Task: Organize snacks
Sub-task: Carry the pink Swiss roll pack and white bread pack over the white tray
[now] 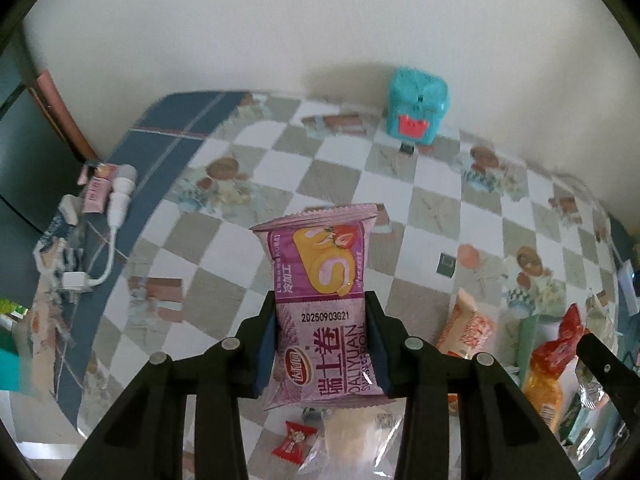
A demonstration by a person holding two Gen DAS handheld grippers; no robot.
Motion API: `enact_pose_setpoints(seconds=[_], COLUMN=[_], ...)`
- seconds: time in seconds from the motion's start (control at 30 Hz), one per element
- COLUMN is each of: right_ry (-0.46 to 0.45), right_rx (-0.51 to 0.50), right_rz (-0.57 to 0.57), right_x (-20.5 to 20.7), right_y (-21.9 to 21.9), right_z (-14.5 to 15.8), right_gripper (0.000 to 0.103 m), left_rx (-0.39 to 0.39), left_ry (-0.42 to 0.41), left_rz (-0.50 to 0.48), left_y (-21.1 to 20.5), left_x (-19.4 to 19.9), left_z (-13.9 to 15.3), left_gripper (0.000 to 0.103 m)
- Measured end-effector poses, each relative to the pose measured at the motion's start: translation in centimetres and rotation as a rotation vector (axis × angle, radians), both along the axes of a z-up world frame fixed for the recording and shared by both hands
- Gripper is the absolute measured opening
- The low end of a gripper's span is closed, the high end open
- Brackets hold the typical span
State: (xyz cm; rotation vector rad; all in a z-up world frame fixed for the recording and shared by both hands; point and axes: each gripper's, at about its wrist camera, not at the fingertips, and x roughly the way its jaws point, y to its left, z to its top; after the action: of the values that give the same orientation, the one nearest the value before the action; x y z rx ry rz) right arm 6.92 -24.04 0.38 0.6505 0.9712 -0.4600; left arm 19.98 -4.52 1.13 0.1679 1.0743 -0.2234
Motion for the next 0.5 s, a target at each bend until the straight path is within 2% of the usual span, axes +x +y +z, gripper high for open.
enact_pose_setpoints(seconds=[0.23, 0.5], right_ry=[-0.033, -0.047], right_rx=[-0.017, -0.016], right_rz=[-0.05, -0.128], right_x=[-2.6, -6.1], right_y=[-1.2, -3.3], right_z=[2.2, 3.0], right_gripper=[0.057, 0.057], left_rx=[-0.029, -0.043], left_ry=[-0.045, -0.064], left_rz=[0.015, -0.044], left_y=[0.5, -1.5], left_x=[-2.5, -5.5], left_z=[2.6, 3.8], left_gripper=[0.042, 0.042])
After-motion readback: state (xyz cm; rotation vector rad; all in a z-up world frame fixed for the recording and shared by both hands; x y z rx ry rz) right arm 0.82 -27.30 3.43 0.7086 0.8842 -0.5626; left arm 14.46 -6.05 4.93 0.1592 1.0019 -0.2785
